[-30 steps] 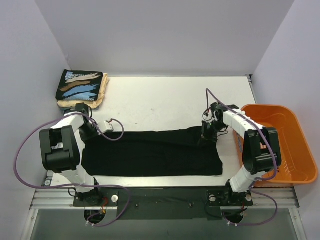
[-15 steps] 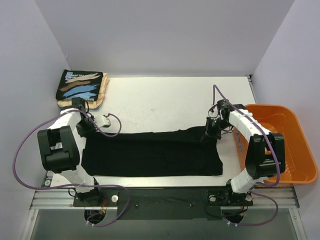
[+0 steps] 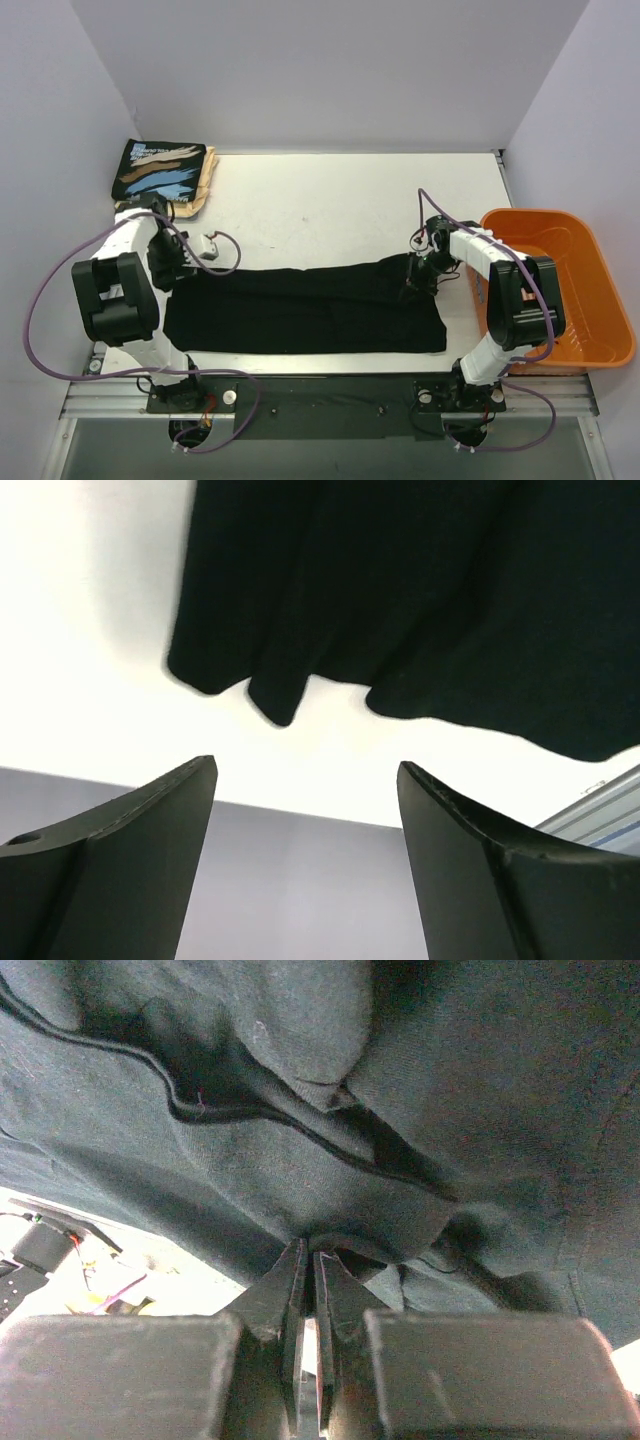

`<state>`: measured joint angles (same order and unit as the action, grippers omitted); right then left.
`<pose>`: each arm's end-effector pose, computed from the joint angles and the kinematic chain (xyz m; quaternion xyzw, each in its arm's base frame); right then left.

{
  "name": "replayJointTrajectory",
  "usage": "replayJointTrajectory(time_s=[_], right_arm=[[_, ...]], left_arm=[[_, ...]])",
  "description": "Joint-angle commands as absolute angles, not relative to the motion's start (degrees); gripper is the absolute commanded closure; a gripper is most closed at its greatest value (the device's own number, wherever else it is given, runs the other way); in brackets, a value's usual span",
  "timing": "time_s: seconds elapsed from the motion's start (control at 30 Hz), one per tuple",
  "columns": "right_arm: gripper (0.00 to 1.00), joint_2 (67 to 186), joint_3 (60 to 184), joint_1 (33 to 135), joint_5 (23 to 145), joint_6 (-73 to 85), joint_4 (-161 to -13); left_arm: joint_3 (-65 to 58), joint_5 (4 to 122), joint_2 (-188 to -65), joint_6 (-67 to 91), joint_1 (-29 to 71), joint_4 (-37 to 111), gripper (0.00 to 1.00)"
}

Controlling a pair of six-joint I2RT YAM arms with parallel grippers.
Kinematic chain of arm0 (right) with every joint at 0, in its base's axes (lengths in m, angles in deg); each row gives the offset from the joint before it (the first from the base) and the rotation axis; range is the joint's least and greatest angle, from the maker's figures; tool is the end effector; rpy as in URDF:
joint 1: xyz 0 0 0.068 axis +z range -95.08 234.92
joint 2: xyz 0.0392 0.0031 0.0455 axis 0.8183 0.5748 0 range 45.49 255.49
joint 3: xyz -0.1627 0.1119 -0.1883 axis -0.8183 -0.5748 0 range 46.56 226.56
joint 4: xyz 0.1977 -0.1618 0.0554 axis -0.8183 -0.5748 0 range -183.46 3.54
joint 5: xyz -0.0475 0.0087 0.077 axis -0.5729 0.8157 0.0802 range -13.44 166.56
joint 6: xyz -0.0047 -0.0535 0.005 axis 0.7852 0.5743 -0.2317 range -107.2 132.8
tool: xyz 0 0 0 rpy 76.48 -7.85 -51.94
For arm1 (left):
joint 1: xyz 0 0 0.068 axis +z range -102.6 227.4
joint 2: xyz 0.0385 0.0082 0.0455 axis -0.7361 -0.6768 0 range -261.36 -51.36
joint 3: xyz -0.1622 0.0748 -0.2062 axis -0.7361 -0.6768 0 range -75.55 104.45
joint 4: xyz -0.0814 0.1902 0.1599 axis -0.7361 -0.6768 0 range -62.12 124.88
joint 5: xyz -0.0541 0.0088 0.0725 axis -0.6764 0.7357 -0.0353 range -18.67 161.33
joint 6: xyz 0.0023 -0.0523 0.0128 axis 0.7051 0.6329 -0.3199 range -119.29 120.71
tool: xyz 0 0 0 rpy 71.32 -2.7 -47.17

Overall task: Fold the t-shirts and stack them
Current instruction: Fold the other side of the tshirt into a rectangle

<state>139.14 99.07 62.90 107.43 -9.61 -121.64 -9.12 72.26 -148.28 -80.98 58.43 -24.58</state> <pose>0.2801 0.0577 0.1595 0.0887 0.9535 0.2851 0.0416 0.2880 0.0568 0.1934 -0.5783 -0.8158 -0.0059 0.0056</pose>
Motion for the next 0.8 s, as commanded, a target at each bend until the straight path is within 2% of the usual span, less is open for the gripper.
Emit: replayJointTrajectory(time_s=[0.0, 0.03, 0.07, 0.1, 0.13, 0.17, 0.3, 0.4, 0.5, 0.77], right_arm=[[1.00, 139.36, 100.34, 63.44, 106.88, -9.79, -123.46], [1.00, 139.19, 100.61, 63.53, 106.71, -9.79, -123.55], [1.00, 139.27, 100.70, 63.62, 106.79, -9.70, -123.64], [1.00, 139.27, 100.87, 63.62, 106.62, -9.53, -123.64], [1.00, 139.36, 100.87, 63.62, 106.62, -9.35, -123.64], [1.00, 139.45, 100.79, 63.62, 106.44, -9.26, -123.64], [1.00, 139.19, 100.17, 63.71, 106.44, -8.82, -123.46], [1.00, 139.36, 99.73, 63.71, 106.35, -8.73, -123.20], [1.00, 139.10, 99.38, 63.71, 106.53, -8.65, -122.67], [1.00, 137.95, 97.71, 63.71, 106.53, -8.38, -122.06]], left_arm=[[2.81, 62.49, -147.15, -78.58, 56.73, -39.88, 0.17], [5.81, 60.97, -147.77, -77.26, 54.11, -41.04, 0.21], [7.14, 58.35, -147.95, -72.20, 52.43, -41.32, 0.47], [8.29, 56.23, -148.38, -68.58, 47.98, -40.28, 0.66], [8.30, 55.00, -148.47, -61.93, 45.06, -37.57, 0.95], [7.17, 52.11, -148.65, -59.17, 40.42, -35.54, 1.00], [0.93, 51.55, -150.84, -46.76, 27.14, -22.88, 1.00], [-1.37, 52.78, -153.39, -40.00, 22.02, -12.44, 1.00], [-1.46, 55.07, -156.29, -36.47, 19.46, -7.40, 1.00], [-3.92, 55.07, -157.88, -35.41, 16.82, -4.93, 1.00]])
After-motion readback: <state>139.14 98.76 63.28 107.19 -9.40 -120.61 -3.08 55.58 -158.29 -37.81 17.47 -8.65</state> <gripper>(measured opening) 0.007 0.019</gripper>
